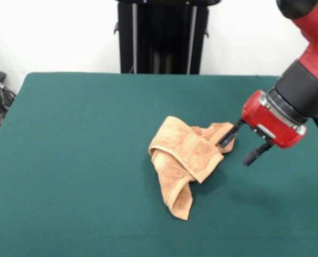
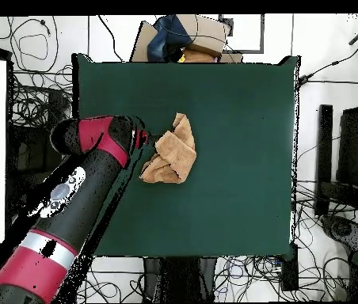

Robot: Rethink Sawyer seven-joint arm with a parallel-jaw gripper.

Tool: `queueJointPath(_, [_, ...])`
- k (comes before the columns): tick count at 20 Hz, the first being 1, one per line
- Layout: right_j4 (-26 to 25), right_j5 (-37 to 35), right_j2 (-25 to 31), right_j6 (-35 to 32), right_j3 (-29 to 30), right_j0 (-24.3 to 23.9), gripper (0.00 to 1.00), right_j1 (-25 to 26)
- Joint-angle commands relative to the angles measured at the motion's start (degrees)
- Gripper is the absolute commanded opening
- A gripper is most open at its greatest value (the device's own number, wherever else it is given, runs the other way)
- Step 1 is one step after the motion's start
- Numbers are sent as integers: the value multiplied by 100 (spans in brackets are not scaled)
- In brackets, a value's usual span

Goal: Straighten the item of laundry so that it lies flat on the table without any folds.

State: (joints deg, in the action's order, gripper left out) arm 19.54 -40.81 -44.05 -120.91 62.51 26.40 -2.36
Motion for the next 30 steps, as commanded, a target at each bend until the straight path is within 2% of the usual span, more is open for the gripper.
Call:
queueJointPath(1, [-239,88,555,-669,143,-217,100,142])
queueJointPath(13, [-495,365,501,-615,-46,-331,100,536])
queueJointPath(22, [-415,184,451,-877,-439,-481,100,768])
queueJointPath(30, [-352,258,468,-976,-492,-457,100,813])
